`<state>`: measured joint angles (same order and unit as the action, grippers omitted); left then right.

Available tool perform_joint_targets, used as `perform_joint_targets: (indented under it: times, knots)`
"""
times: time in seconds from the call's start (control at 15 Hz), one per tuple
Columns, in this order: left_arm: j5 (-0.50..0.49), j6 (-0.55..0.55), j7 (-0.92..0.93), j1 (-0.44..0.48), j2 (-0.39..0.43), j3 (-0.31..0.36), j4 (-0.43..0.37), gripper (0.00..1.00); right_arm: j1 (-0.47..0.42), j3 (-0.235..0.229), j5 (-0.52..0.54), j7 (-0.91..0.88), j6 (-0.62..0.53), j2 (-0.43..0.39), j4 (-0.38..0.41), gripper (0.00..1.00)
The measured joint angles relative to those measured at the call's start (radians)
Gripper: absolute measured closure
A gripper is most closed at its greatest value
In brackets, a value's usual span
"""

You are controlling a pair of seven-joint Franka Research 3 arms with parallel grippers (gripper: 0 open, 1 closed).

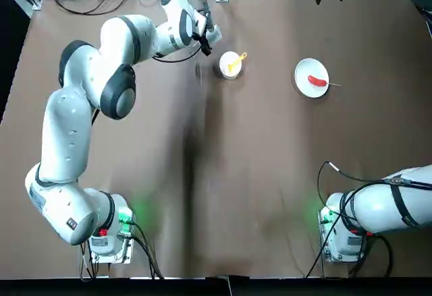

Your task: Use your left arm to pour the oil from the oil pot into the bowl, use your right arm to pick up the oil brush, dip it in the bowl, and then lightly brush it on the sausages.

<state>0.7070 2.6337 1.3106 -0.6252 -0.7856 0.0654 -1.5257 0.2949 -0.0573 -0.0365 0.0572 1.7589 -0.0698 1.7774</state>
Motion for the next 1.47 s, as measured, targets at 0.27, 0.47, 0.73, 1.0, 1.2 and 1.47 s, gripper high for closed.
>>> perform_joint_targets:
  times: [0.27, 0.47, 0.73, 1.0, 1.2, 1.47]
  knots:
    - [0.002, -0.113, -0.001, 0.178, 0.007, -0.144, 0.023, 0.47, -0.001, -0.002, 0.0, 0.0, 0.0, 0.0, 0.0, 0.0]
    - [0.002, -0.262, 0.04, 0.324, 0.011, -0.23, 0.036, 0.47, 0.007, 0.002, -0.001, 0.0, 0.004, 0.02, 0.002, 0.0]
    - [0.001, -0.475, 0.182, 0.647, 0.012, -0.474, 0.038, 0.47, 0.073, 0.009, -0.078, 0.01, 0.117, 0.11, 0.006, 0.0]
    - [-0.024, -0.688, 0.448, 0.943, 0.012, -0.545, 0.039, 0.47, 0.14, 0.01, -0.16, 0.017, 0.324, 0.261, 0.006, 0.0]
    - [-0.027, -0.702, 0.531, 1.04, 0.012, -0.547, 0.039, 0.47, 0.145, 0.007, -0.332, 0.02, 0.36, 0.359, -0.011, 0.0]
    - [-0.013, -0.729, 0.64, 1.134, 0.006, -0.56, 0.038, 0.47, 0.136, -0.003, -0.494, 0.018, 0.372, 0.505, -0.076, 0.0]
